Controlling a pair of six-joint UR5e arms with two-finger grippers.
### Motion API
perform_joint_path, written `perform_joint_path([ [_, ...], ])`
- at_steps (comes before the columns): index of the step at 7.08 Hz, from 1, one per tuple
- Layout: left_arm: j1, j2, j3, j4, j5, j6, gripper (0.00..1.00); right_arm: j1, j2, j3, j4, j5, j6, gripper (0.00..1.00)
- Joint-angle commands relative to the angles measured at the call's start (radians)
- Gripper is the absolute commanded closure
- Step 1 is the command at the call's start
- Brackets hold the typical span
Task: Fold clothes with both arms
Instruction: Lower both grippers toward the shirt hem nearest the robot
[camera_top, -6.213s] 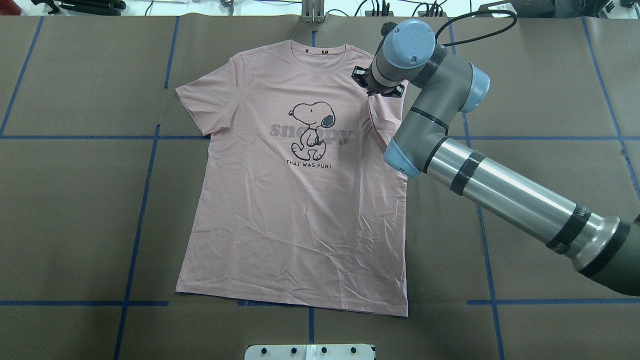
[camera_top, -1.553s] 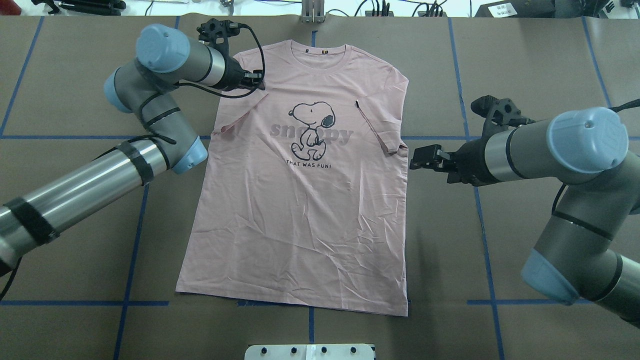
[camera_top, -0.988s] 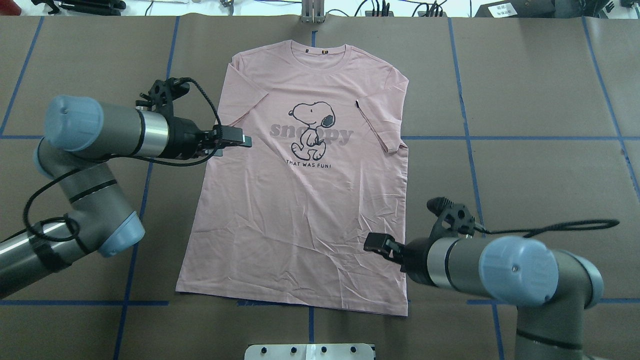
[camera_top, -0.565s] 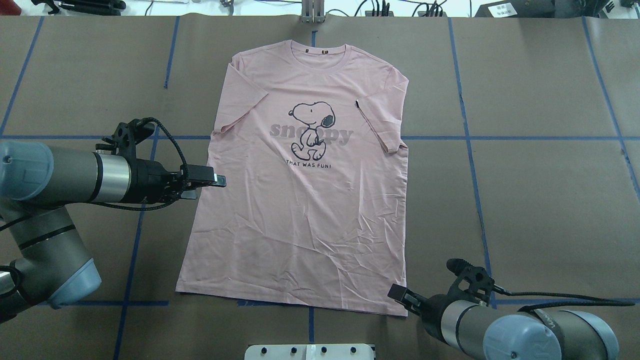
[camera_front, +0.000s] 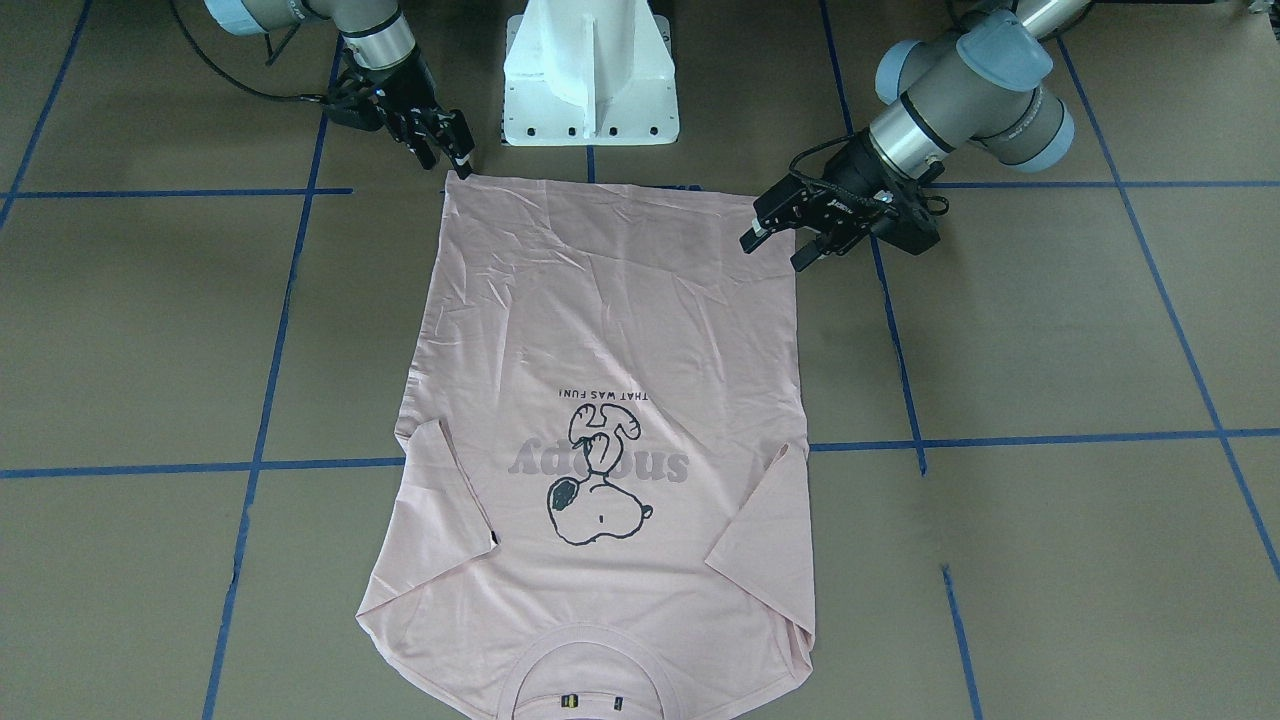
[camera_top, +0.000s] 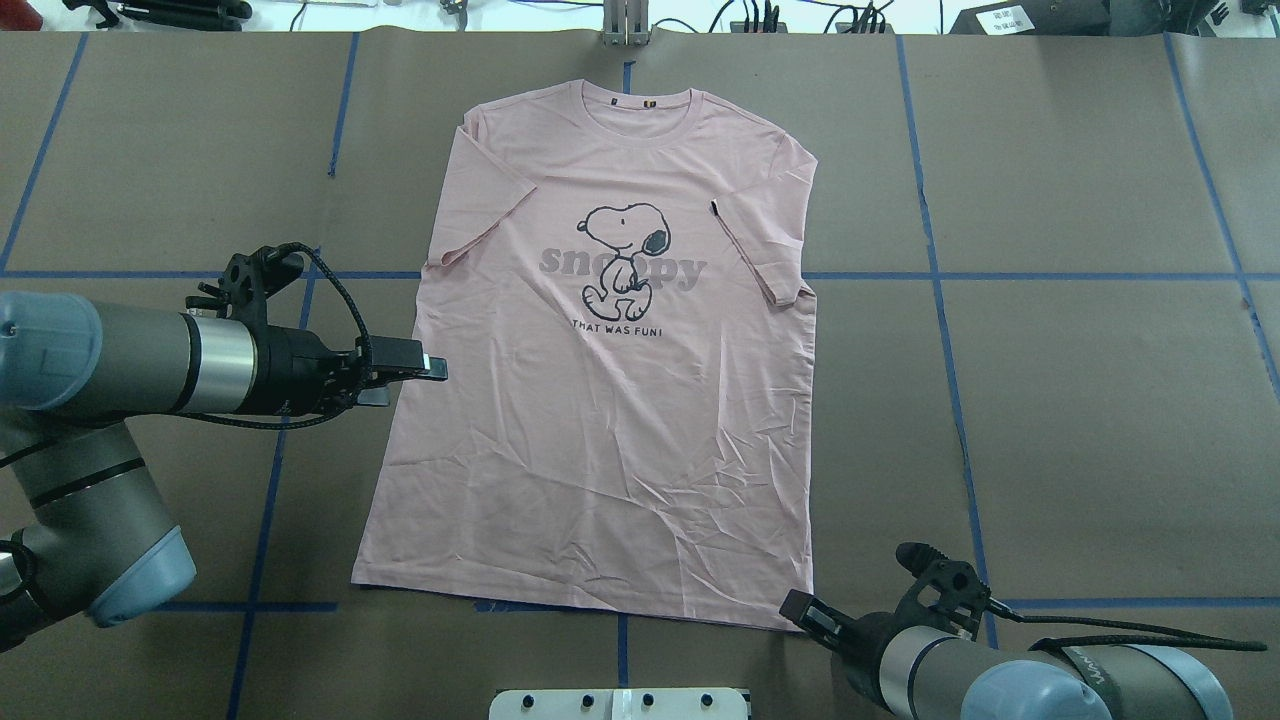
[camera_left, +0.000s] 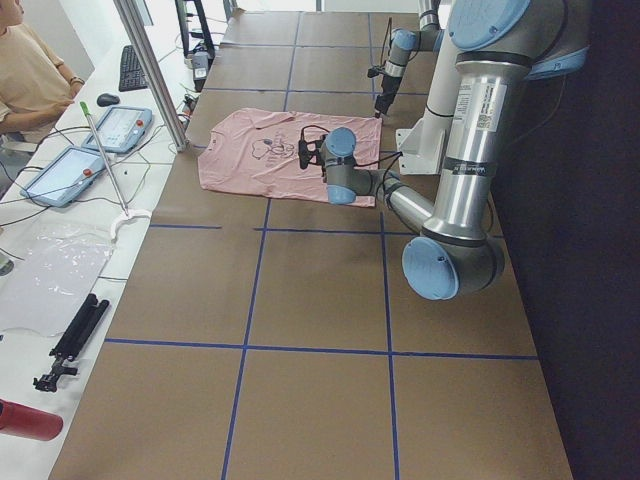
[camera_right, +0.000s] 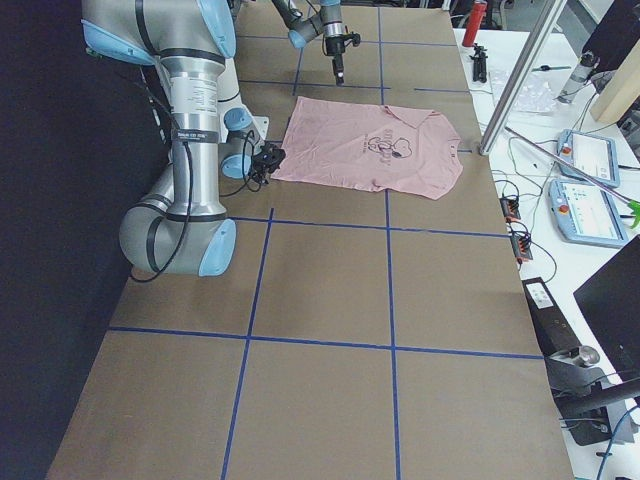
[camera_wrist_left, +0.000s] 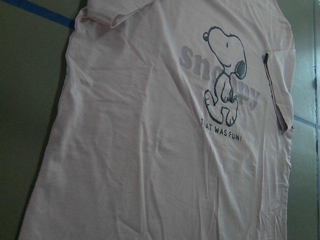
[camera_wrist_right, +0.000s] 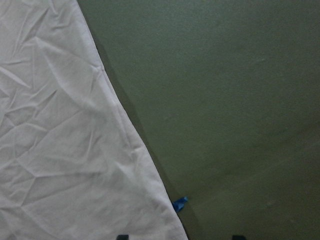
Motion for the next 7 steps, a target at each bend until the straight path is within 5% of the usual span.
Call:
perform_joint_path([
  [1,0.0,0.0,0.0,0.0,0.001,0.0,0.02,-0.002,0.009,-0.006,0.0,0.0,0.0,0.26],
  [6,0.002,0.002,-0.008,0.0,0.001,-0.006,0.02,-0.002,0.014,-0.015,-0.01,-0.002,0.0,0.4],
  [7,0.002,0.003,-0.008,0.0,0.001,-0.006,0.02,-0.002,0.016,-0.014,-0.022,-0.002,0.002,0.59],
])
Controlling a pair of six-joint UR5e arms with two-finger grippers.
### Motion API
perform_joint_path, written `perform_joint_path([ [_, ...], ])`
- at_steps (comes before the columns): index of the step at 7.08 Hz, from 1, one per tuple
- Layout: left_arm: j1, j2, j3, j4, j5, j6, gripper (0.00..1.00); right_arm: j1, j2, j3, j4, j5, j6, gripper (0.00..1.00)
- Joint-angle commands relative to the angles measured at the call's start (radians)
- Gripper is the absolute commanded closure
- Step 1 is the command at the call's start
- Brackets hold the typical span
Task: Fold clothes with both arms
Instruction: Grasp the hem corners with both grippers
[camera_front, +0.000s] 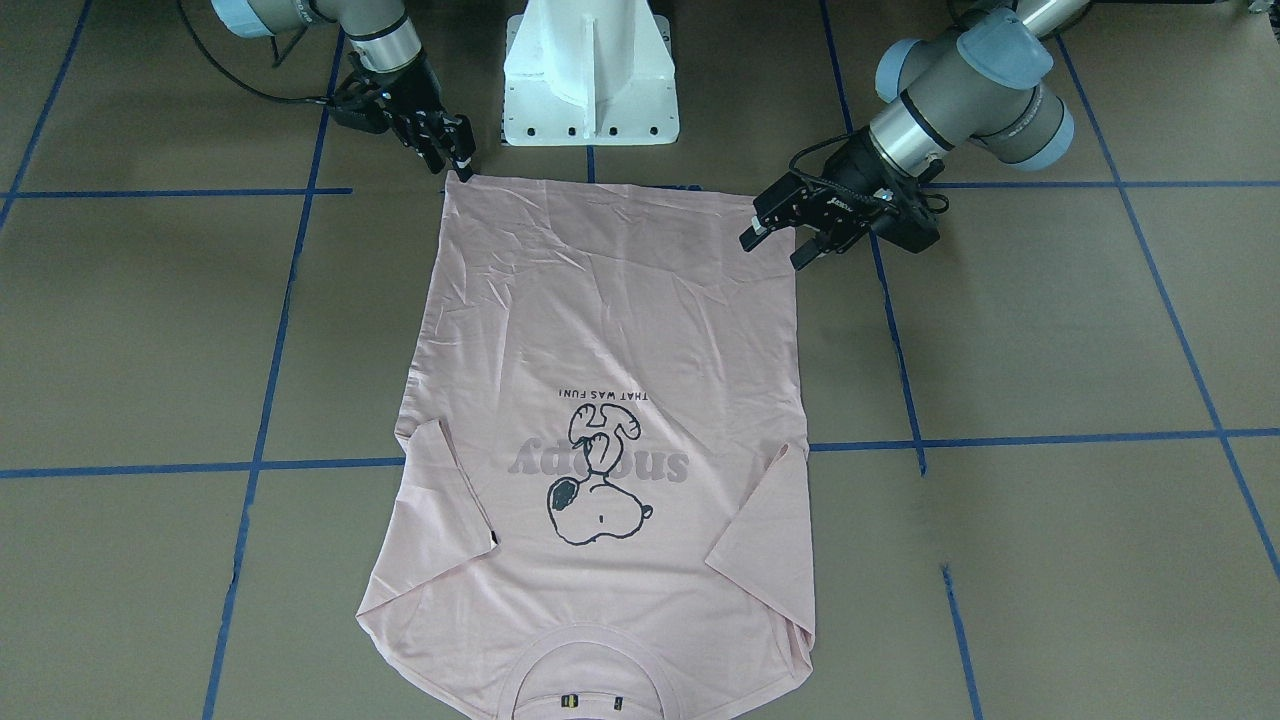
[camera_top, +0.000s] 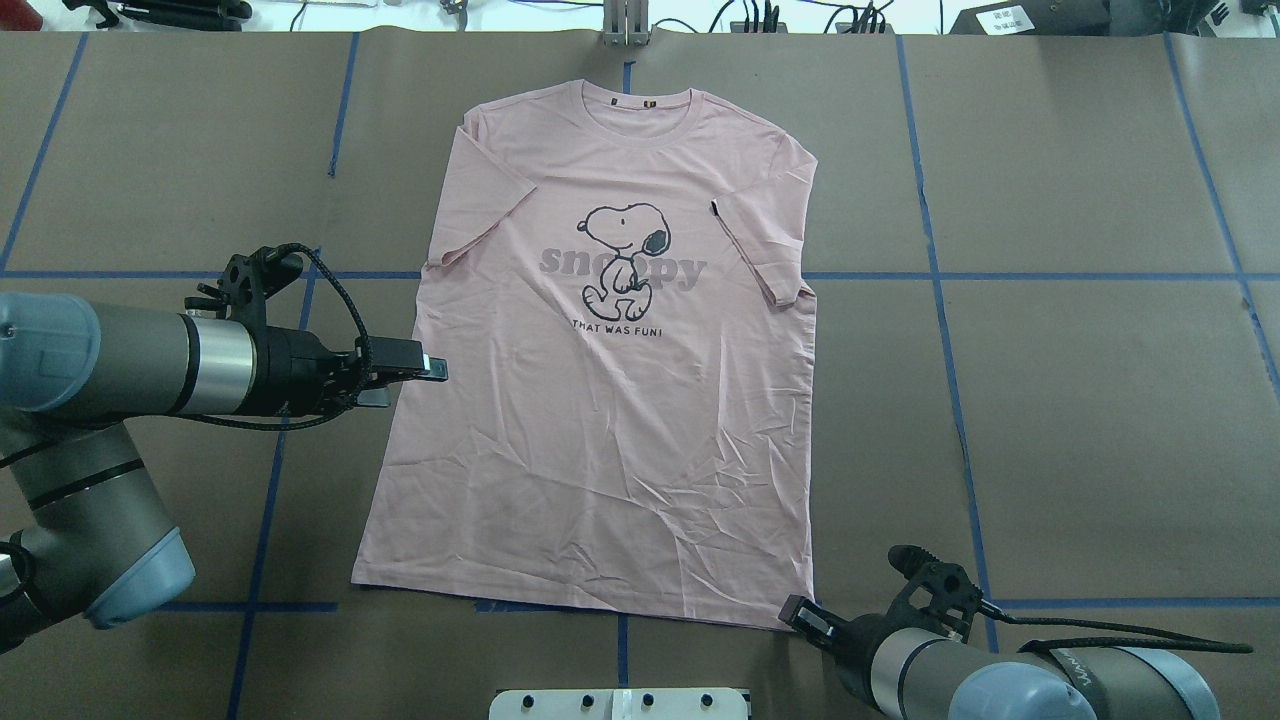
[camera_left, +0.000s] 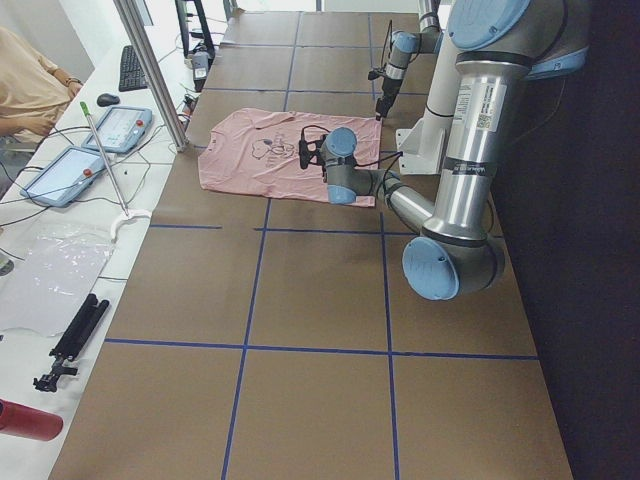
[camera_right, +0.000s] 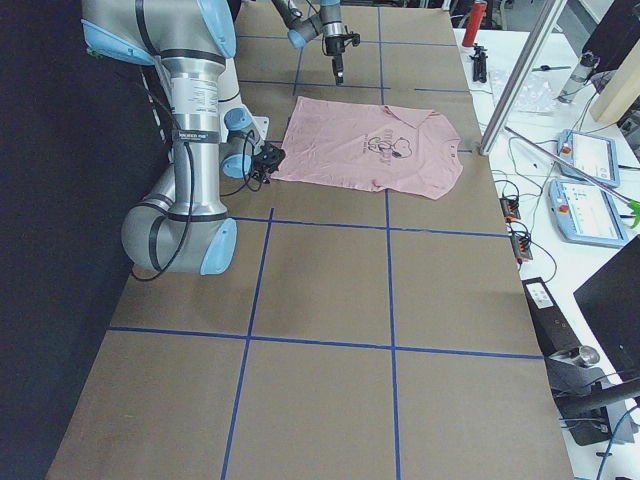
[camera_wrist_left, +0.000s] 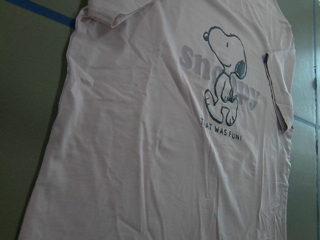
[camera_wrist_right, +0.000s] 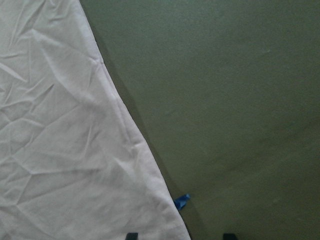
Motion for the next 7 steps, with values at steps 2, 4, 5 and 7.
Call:
perform_joint_path([
  [2,-0.001,0.006,-0.003,0.0,0.0,-0.001,0.02,0.0,0.001,0.002,-0.01,0.001,0.0,1.0],
  [4,0.0,0.03,-0.014,-0.002,0.0,0.0,0.02,0.003,0.019,0.004,-0.01,-0.004,0.0,1.0],
  [5,0.003,0.036,-0.02,0.018,0.009,0.0,0.02,0.004,0.021,0.014,-0.007,-0.022,0.0,1.0],
  [7,0.121,0.11,-0.188,0.326,0.148,-0.003,0.02,0.009,0.02,0.028,-0.007,-0.022,0.0,1.0],
])
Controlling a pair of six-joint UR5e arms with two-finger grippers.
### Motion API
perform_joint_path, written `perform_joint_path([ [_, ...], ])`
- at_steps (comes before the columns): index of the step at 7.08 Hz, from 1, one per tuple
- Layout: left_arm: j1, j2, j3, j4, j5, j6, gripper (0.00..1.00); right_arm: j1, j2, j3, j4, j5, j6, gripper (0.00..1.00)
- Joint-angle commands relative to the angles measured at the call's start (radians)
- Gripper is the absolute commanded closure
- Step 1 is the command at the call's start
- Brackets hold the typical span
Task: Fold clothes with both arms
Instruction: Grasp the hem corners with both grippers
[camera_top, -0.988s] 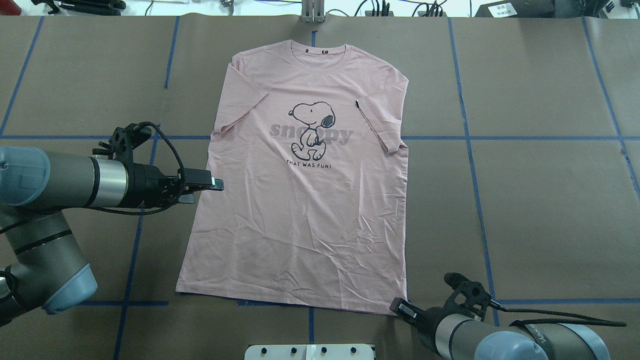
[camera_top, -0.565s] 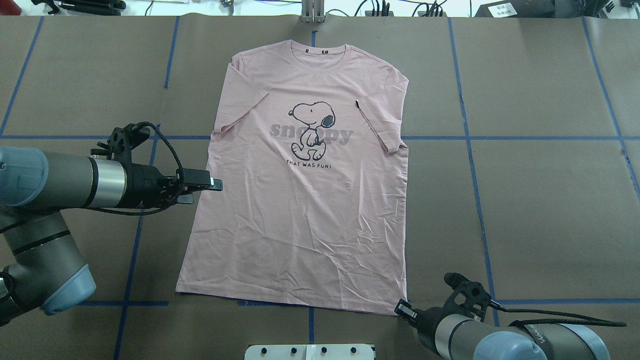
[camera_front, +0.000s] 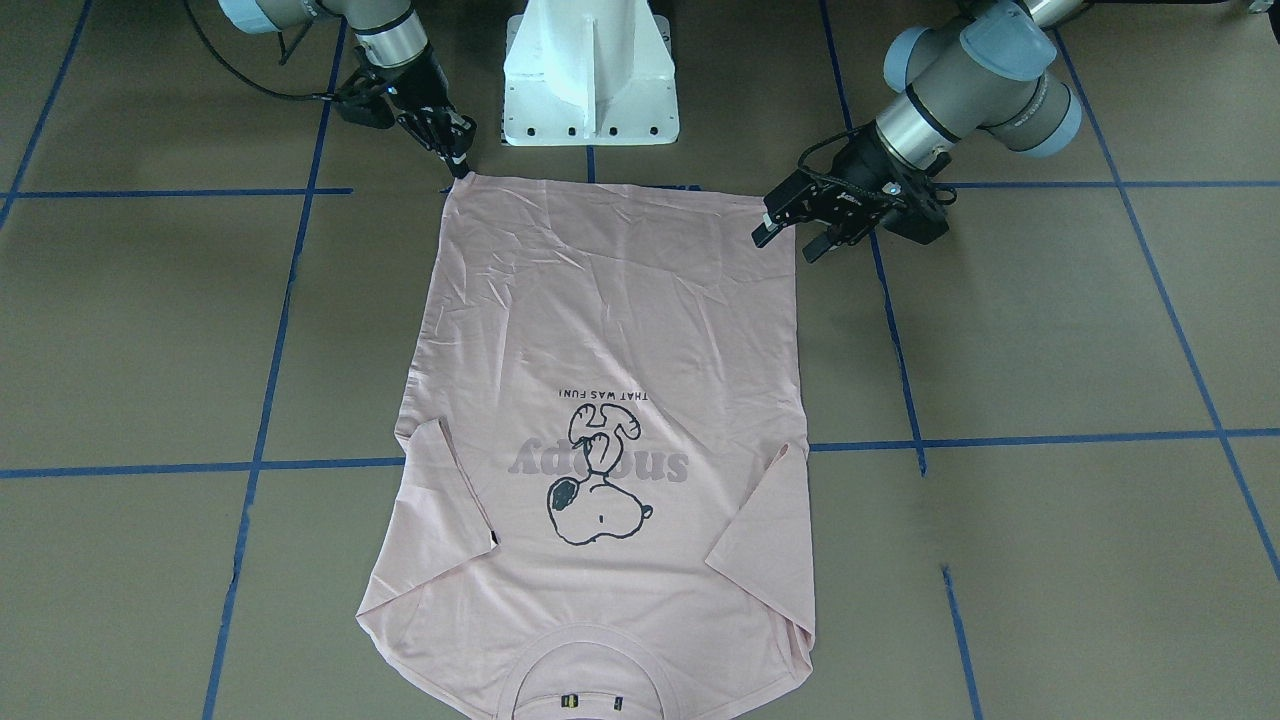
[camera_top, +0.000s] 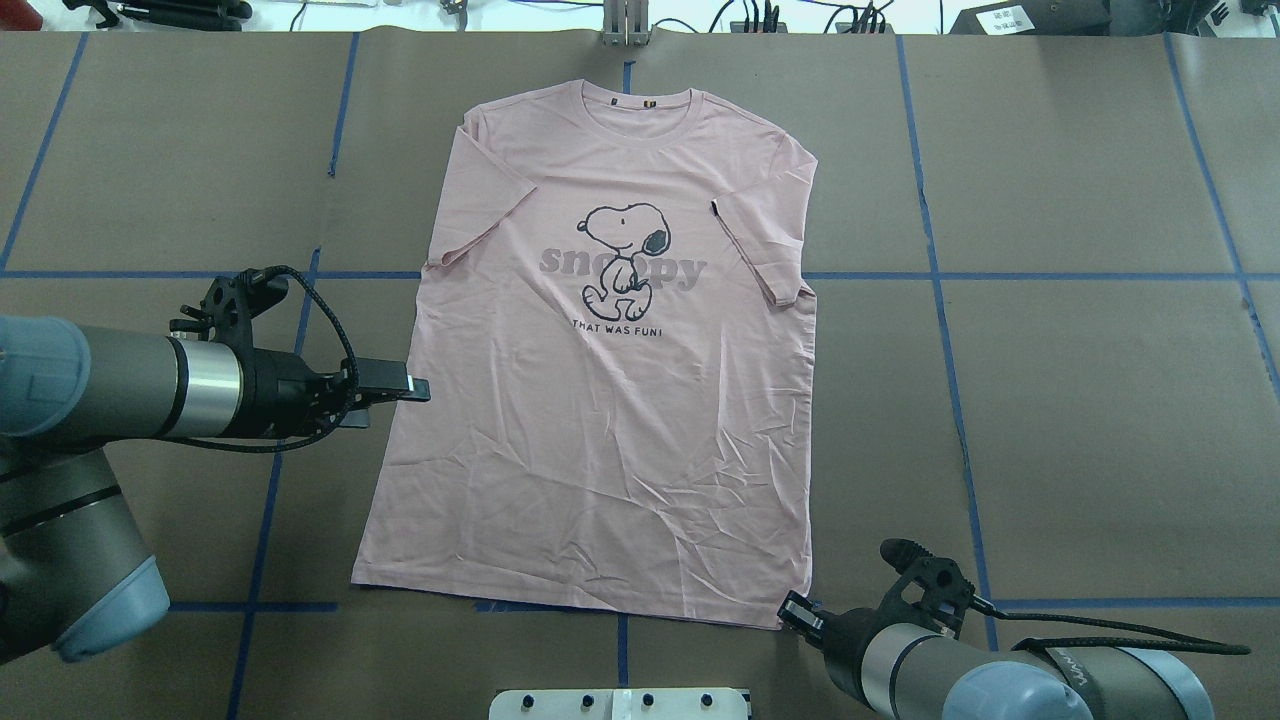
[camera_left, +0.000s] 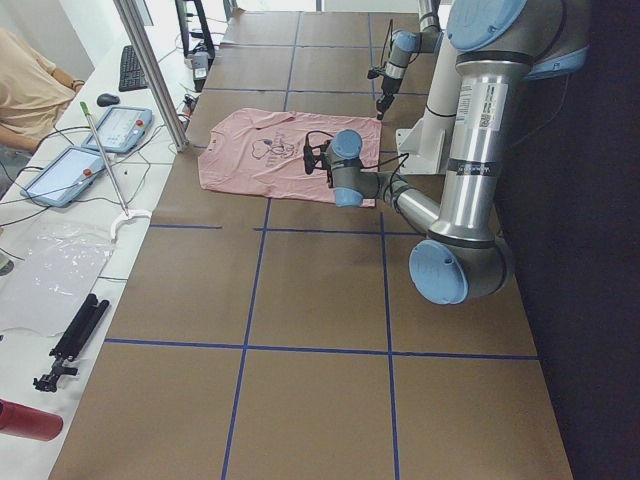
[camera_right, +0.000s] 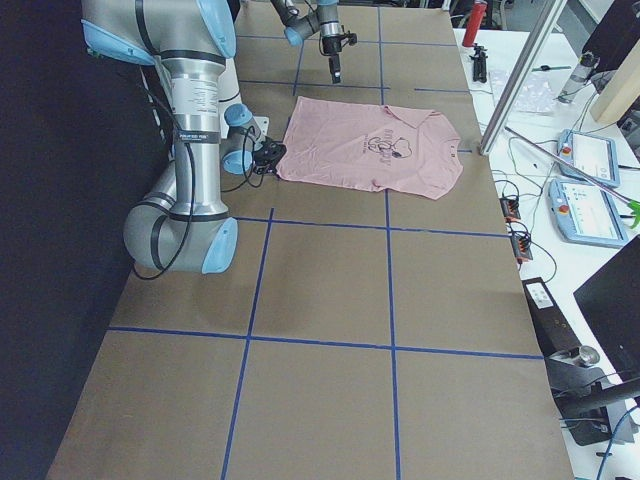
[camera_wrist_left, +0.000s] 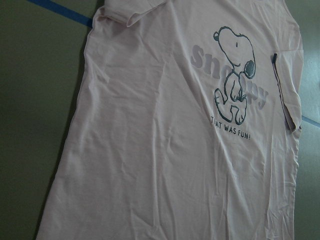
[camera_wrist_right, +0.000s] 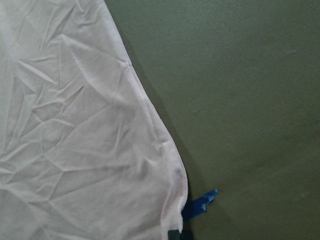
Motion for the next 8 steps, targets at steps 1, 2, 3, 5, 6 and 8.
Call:
perform_joint_path([
  [1,0.109,0.047,-0.183,0.32,0.119,-0.088,0.02,0.005,-0.006,0.017,0.0,-0.001,0.0,1.0],
  [2,0.197,0.067,-0.19,0.324,0.171,-0.273,0.02,0.005,-0.005,0.017,0.0,-0.001,0.0,1.0],
  [3,0.236,0.076,-0.191,0.329,0.213,-0.279,0.02,0.006,-0.008,0.017,0.0,-0.001,0.0,1.0],
  [5,0.298,0.127,-0.178,0.35,0.271,-0.301,0.12,0.005,-0.011,0.017,0.0,-0.002,0.0,1.0],
  [6,0.299,0.127,-0.169,0.376,0.276,-0.301,0.18,0.005,-0.013,0.017,0.0,-0.001,0.0,1.0],
  [8,0.303,0.124,-0.152,0.378,0.276,-0.301,0.28,0.006,-0.014,0.017,0.0,-0.002,0.0,1.0],
])
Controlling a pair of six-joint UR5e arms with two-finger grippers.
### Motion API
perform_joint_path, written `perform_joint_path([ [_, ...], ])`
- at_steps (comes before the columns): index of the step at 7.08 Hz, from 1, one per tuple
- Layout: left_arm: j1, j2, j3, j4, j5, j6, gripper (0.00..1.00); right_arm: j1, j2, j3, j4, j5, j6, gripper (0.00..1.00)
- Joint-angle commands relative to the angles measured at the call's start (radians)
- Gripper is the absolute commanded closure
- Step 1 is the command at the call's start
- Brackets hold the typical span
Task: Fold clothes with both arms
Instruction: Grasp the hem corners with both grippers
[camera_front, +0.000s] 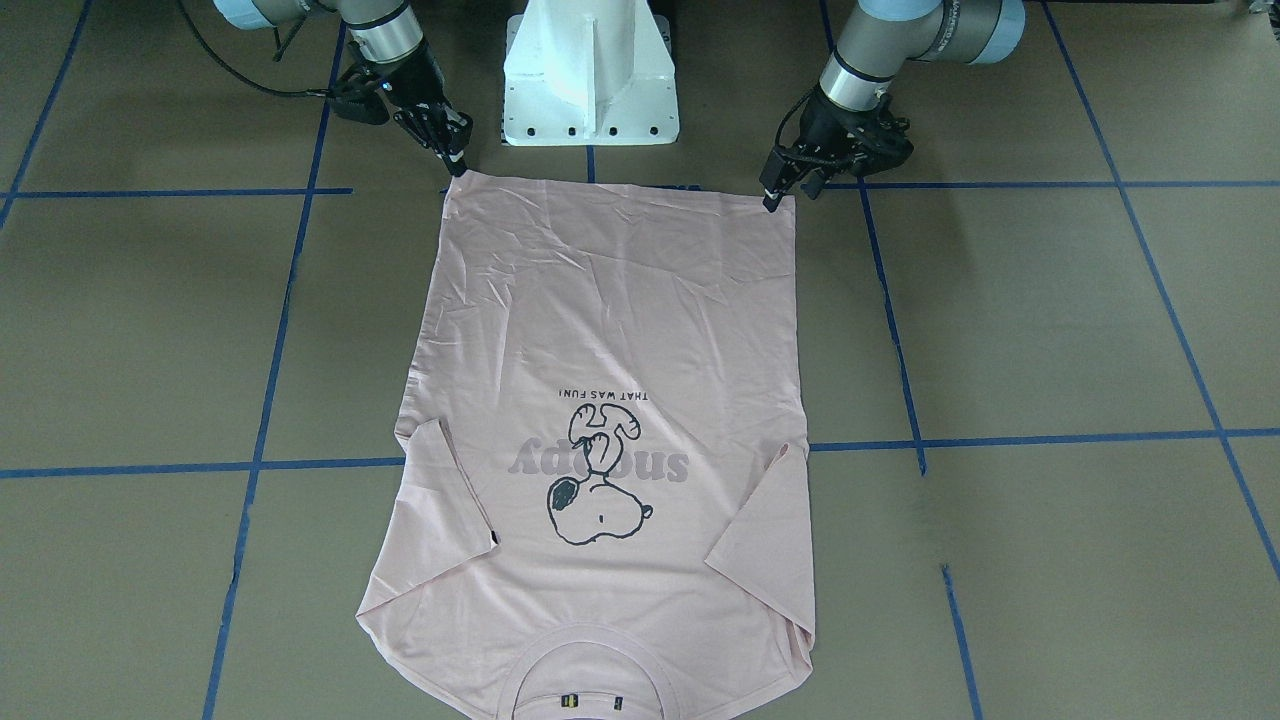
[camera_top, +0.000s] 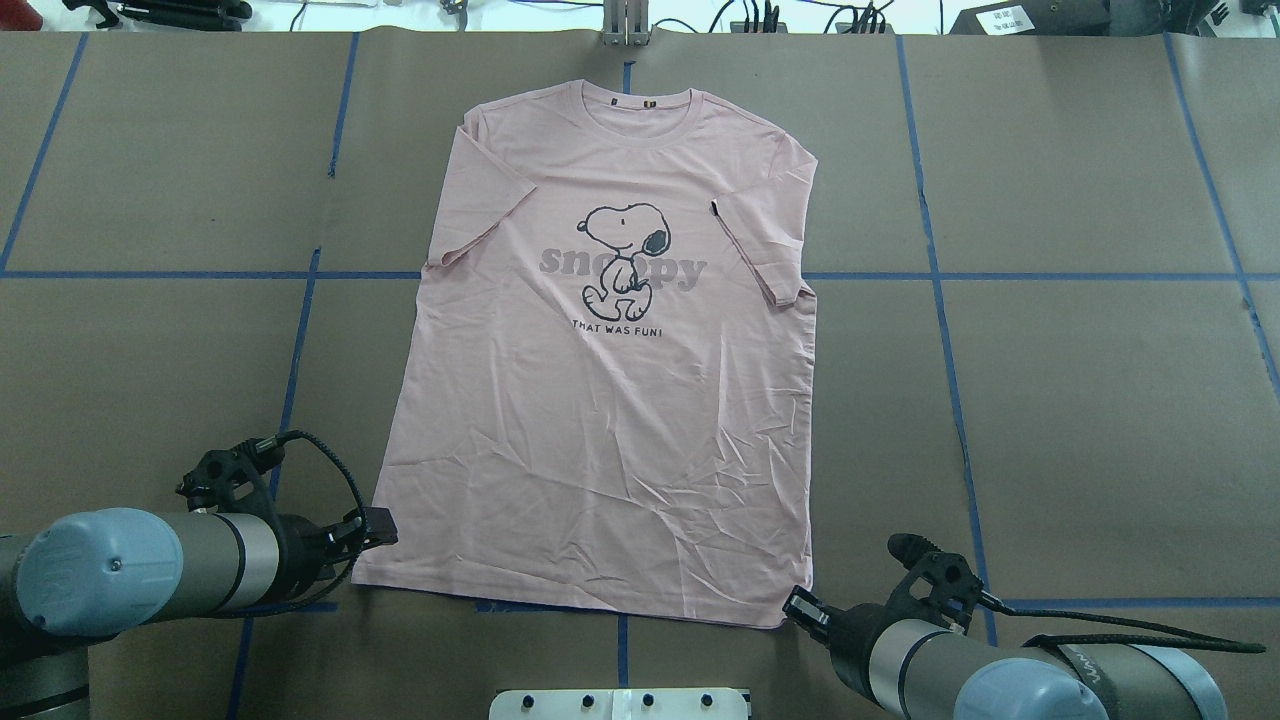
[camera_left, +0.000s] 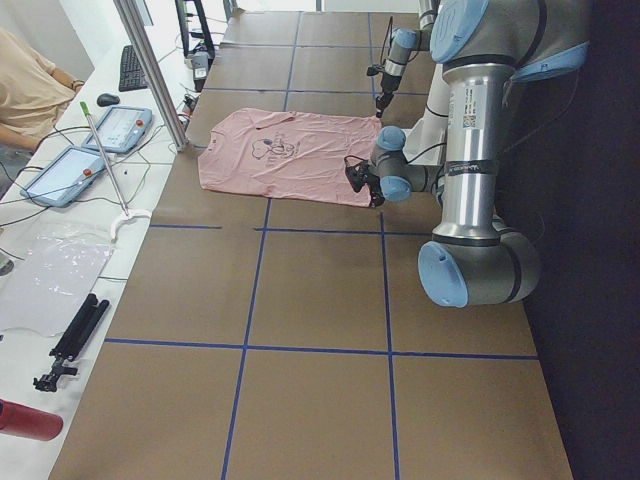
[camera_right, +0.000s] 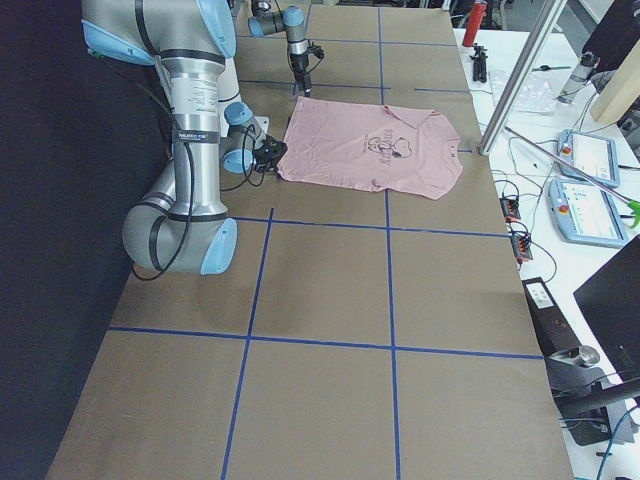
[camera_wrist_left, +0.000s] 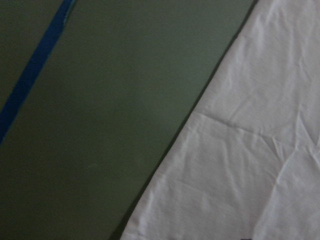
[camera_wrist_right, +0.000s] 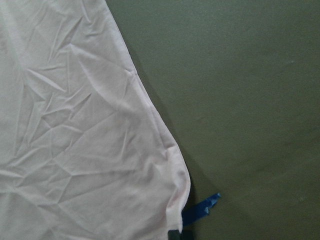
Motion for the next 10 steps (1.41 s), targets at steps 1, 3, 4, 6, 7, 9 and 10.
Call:
perform_joint_path([
  [1,0.007,-0.002,0.026,0.005,0.002,-0.001,0.3,0.001,-0.002,0.002,0.0,0.0,0.0,1.0],
  [3,0.007,-0.003,0.024,0.005,0.002,-0.001,0.36,0.001,0.004,0.002,0.0,0.0,0.0,1.0],
  [4,0.007,-0.002,0.024,0.005,0.001,-0.002,0.4,0.001,0.004,0.002,0.0,0.0,0.0,1.0],
  [6,0.02,0.002,0.024,0.006,0.001,-0.002,0.53,0.001,0.001,0.008,0.0,0.0,0.0,1.0],
  [7,0.025,0.003,0.023,0.006,0.001,-0.002,0.53,0.001,0.004,0.009,0.0,0.0,0.0,1.0],
  [9,0.031,0.002,0.02,0.006,-0.001,-0.002,0.55,0.001,-0.001,0.015,0.0,0.0,0.0,1.0],
  [10,0.033,0.002,0.018,0.006,-0.001,-0.002,0.63,0.001,0.001,0.015,0.0,0.001,0.0,1.0],
])
